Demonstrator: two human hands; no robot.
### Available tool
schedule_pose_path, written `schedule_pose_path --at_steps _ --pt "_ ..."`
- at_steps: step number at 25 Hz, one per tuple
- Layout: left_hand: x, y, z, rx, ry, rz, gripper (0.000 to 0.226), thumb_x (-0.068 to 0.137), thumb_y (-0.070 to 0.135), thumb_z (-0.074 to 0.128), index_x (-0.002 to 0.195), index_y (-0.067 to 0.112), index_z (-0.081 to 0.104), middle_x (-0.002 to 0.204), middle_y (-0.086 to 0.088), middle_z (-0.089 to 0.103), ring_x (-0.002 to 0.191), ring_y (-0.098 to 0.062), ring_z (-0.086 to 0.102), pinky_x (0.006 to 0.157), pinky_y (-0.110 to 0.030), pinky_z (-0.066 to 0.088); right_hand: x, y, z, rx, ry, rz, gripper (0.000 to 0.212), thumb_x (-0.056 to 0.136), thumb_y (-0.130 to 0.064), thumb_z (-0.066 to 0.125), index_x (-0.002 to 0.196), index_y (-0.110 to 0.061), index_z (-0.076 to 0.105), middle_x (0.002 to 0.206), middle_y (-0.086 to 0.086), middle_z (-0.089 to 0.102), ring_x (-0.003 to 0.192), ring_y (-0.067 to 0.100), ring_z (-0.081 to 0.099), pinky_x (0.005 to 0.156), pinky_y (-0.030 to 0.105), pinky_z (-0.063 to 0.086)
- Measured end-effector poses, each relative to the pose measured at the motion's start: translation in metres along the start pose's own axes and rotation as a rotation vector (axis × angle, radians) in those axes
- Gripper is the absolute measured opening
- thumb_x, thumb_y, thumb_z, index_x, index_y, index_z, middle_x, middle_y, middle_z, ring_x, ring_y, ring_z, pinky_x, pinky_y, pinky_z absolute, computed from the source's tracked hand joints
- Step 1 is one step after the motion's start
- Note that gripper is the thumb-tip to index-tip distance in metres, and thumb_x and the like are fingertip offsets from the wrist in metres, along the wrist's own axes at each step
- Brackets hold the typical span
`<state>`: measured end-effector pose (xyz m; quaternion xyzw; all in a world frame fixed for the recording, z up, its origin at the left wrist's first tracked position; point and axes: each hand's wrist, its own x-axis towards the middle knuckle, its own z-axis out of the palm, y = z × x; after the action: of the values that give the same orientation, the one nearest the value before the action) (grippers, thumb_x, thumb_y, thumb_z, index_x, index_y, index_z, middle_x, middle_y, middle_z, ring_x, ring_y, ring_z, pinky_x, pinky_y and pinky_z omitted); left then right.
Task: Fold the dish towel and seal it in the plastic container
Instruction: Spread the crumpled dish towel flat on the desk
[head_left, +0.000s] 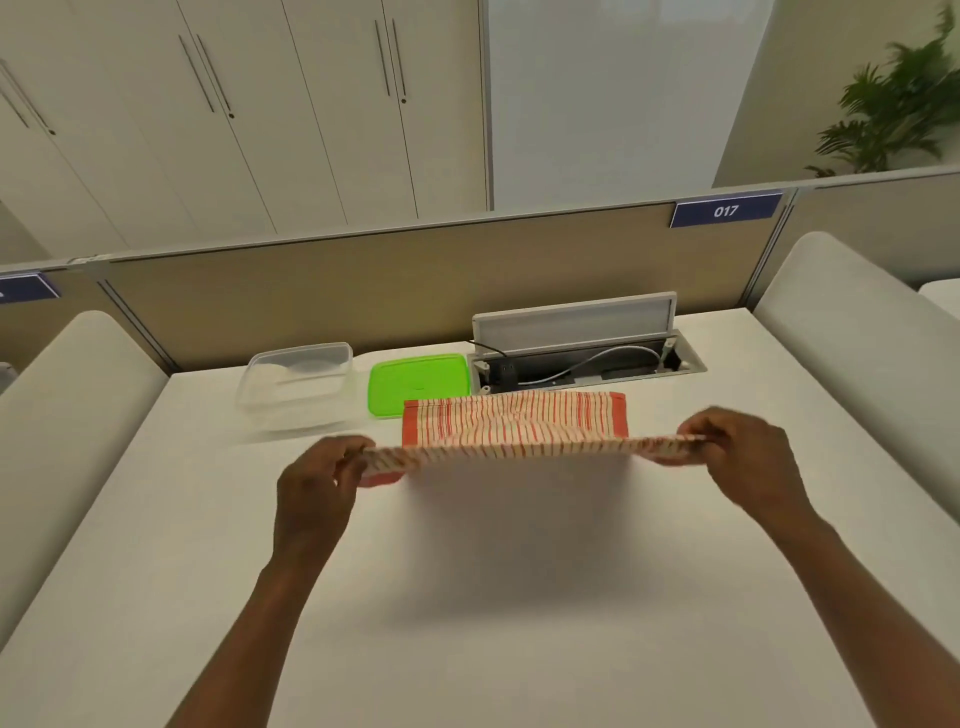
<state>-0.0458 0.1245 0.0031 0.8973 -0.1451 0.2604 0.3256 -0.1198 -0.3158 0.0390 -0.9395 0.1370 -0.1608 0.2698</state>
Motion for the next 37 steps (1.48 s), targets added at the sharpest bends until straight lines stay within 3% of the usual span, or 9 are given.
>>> schedule_pose_path --at_steps 5,10,14,19,23,28,37 --pt "-0.048 -0.037 -0.001 -0.071 -0.262 -0.114 0.025 0.079 -0.002 0.075 0.09 0.02 0.073 0.087 0.016 0.071 0.081 0.001 0.064 0.068 -0.006 0.045 -0.039 0.041 0.026 -0.035 -0.253 0.168 0.032 0.076 -0.009 0.075 0.067 -0.038 0.064 0.071 -0.013 0.071 0.072 0.009 0.065 0.064 0.033 0.051" --pt "-0.05 -0.049 0.006 -0.109 -0.376 -0.236 0.026 0.079 0.0 0.074 0.084 0.025 0.072 0.08 0.018 0.072 0.081 0.002 0.066 0.067 -0.007 0.047 -0.045 0.056 0.041 -0.062 -0.386 0.261 0.018 0.079 -0.015 0.075 0.072 -0.03 0.067 0.076 -0.008 0.071 0.077 0.015 0.065 0.07 0.034 0.051" --pt "-0.026 -0.057 0.018 -0.138 -0.317 -0.346 0.03 0.079 0.001 0.074 0.095 0.027 0.071 0.084 0.012 0.073 0.081 0.001 0.067 0.069 -0.001 0.044 -0.028 0.056 0.051 0.0 -0.303 0.348 0.007 0.081 -0.02 0.075 0.081 -0.018 0.068 0.077 0.0 0.071 0.078 0.022 0.066 0.067 0.031 0.046" --pt "0.022 -0.064 0.054 -0.248 -0.206 -0.544 0.033 0.081 0.005 0.071 0.11 0.02 0.068 0.085 0.0 0.074 0.084 -0.019 0.069 0.081 -0.032 0.052 0.024 0.054 0.08 0.015 -0.161 0.385 0.019 0.087 -0.027 0.07 0.092 -0.009 0.065 0.089 0.01 0.072 0.082 0.029 0.067 0.073 0.033 0.048" --pt "0.064 -0.078 0.097 -0.217 -0.237 -0.587 0.029 0.082 0.004 0.069 0.109 0.012 0.068 0.085 -0.004 0.073 0.088 -0.023 0.068 0.08 -0.027 0.044 0.074 0.054 0.112 -0.039 -0.11 0.379 0.022 0.092 -0.031 0.063 0.096 -0.01 0.064 0.092 0.009 0.071 0.075 0.022 0.06 0.071 0.032 0.046" --pt "0.089 -0.105 0.139 -0.112 -0.252 -0.607 0.022 0.082 0.004 0.07 0.104 0.008 0.071 0.087 -0.011 0.073 0.089 -0.025 0.067 0.086 -0.032 0.046 0.119 0.062 0.144 -0.088 -0.118 0.417 0.018 0.093 -0.032 0.062 0.088 -0.015 0.059 0.088 0.007 0.069 0.075 0.023 0.06 0.07 0.033 0.047" --pt "0.102 -0.132 0.189 -0.076 -0.22 -0.672 0.015 0.078 0.015 0.074 0.093 0.014 0.072 0.08 0.003 0.068 0.084 -0.019 0.067 0.078 -0.027 0.047 0.153 0.088 0.186 -0.139 -0.107 0.442 0.017 0.094 -0.032 0.058 0.087 -0.017 0.061 0.087 0.007 0.07 0.072 0.022 0.06 0.067 0.033 0.043"
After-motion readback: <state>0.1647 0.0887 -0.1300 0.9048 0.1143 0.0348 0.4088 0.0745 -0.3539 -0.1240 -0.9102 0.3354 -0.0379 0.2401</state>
